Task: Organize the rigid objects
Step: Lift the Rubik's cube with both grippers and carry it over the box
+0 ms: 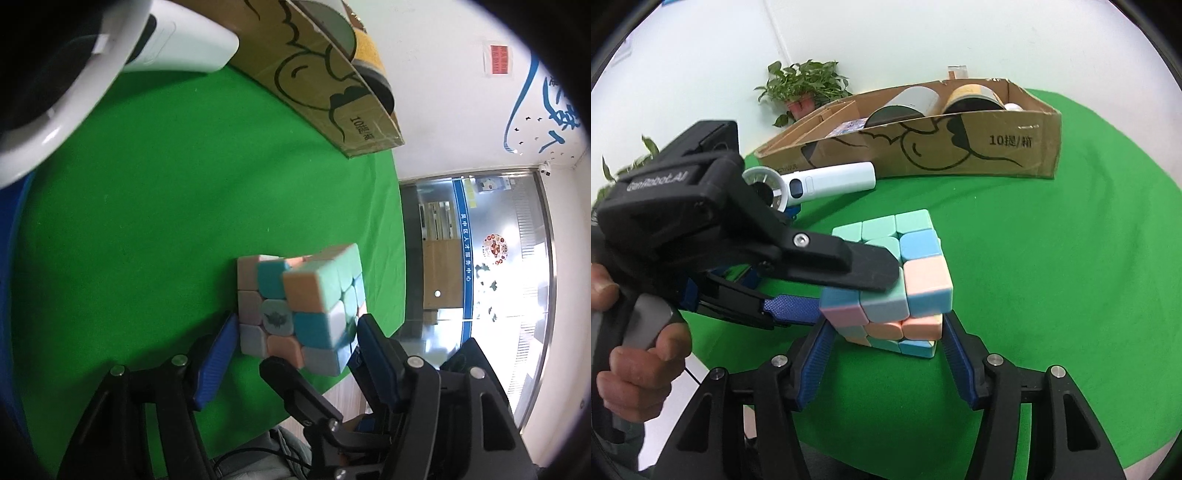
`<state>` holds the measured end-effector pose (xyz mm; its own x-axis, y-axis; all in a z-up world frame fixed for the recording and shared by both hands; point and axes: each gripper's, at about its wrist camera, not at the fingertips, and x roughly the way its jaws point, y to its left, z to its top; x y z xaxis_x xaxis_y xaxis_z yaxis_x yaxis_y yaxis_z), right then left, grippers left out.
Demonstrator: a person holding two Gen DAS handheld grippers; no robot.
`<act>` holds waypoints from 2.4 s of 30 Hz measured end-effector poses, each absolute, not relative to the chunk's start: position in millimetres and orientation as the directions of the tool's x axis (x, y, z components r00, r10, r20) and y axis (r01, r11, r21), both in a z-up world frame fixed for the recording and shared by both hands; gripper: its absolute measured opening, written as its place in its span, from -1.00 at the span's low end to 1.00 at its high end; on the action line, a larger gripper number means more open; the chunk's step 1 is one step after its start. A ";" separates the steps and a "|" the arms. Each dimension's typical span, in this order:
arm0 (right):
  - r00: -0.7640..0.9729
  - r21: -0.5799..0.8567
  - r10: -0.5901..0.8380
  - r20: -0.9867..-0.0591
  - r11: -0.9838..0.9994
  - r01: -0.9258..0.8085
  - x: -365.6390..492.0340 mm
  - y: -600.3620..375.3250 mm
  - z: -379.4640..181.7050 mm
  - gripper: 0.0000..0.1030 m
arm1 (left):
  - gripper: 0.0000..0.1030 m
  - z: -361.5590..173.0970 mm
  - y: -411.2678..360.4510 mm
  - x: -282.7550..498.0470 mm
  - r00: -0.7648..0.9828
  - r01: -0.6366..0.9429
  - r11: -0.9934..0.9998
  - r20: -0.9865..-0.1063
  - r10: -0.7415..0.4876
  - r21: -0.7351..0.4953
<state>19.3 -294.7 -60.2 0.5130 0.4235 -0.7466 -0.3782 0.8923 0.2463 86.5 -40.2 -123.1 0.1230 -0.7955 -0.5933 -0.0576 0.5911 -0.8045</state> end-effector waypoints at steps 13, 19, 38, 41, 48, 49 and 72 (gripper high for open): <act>0.440 0.481 0.576 -0.689 0.818 -0.316 29.3 -323.1 -66.8 0.09 | 0.20 -122.4 -47.4 87.2 0.112 -0.028 0.600 -0.599 -0.793 -0.800; 0.445 0.462 0.562 -0.697 0.827 -0.320 28.7 -317.9 -65.8 0.08 | 0.20 -111.0 -48.2 84.6 0.136 0.006 0.624 -0.617 -0.775 -0.782; 0.572 0.249 0.498 -0.652 0.853 -0.460 44.1 -266.3 22.0 0.08 | 0.19 -23.6 -5.6 93.1 0.366 0.159 0.620 -0.537 -0.760 -0.768; 0.582 0.220 0.501 -0.641 0.846 -0.485 51.8 -251.0 37.4 0.08 | 0.19 -10.3 12.3 100.8 0.398 0.167 0.614 -0.517 -0.758 -0.771; 0.564 0.207 0.515 -0.646 0.829 -0.520 82.7 -209.5 54.6 0.07 | 0.19 -2.7 46.9 129.1 0.423 0.143 0.612 -0.511 -0.748 -0.778; 0.554 0.213 0.519 -0.651 0.825 -0.523 89.6 -202.8 55.2 0.07 | 0.19 -2.7 50.5 133.3 0.425 0.134 0.612 -0.512 -0.746 -0.780; 0.358 0.304 0.507 -0.784 0.816 -0.491 226.0 -112.3 14.2 0.07 | 0.19 -48.9 115.3 246.8 0.360 -0.010 0.616 -0.577 -0.733 -0.788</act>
<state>226.0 -112.3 14.2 0.3575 0.5074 -0.7840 -0.4914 0.8161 0.3041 246.8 115.3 -48.9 0.3605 -0.7329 -0.5769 -0.0097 0.6155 -0.7880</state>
